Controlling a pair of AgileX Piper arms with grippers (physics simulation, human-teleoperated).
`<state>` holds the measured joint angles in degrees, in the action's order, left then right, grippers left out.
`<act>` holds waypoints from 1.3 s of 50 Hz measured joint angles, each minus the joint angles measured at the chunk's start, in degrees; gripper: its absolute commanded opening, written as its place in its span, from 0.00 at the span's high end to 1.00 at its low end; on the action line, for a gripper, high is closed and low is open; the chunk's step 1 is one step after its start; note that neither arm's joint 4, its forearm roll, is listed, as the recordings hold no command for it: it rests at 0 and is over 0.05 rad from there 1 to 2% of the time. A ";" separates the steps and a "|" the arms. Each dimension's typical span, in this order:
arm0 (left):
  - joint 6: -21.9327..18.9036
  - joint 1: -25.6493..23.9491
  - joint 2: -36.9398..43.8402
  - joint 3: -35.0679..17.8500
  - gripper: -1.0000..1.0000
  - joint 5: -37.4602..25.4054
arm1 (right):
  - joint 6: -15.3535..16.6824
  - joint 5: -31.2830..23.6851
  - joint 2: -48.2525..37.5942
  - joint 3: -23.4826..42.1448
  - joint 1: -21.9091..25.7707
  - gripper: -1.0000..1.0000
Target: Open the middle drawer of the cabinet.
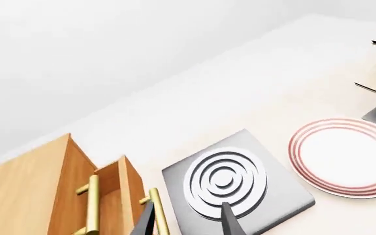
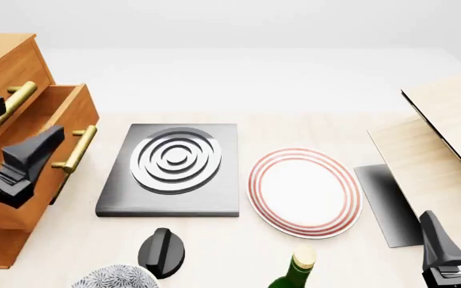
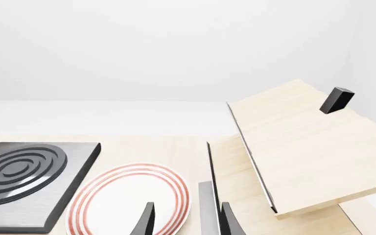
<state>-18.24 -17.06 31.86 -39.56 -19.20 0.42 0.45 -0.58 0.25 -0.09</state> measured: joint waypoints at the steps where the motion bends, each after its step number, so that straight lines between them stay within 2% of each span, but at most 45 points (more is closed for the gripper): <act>1: 0.86 0.23 -0.10 -0.69 0.00 -0.79 | 0.00 0.00 0.00 0.00 0.00 0.00; 14: 12.12 0.03 2.97 -5.28 0.00 -6.76 | 0.00 0.00 0.00 0.00 0.00 0.00; 21: 16.04 1.68 6.56 -6.05 0.00 -7.26 | 0.00 0.00 0.00 0.00 0.00 0.00; 27: 17.60 4.32 8.75 -6.27 0.00 -7.71 | 0.00 0.00 0.00 0.00 0.00 0.00; 33: 17.58 7.23 10.24 -6.56 0.00 -8.02 | 0.00 0.00 0.00 0.00 0.00 0.00; 51: 13.37 15.38 11.83 -5.22 0.00 -7.25 | 0.00 0.00 0.00 0.00 0.00 0.00; 65: 11.43 20.39 14.35 -2.71 0.00 -3.46 | 0.00 0.00 0.00 0.00 0.00 0.00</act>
<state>-6.81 3.33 46.21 -42.27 -22.66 0.42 0.45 -0.58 0.25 -0.09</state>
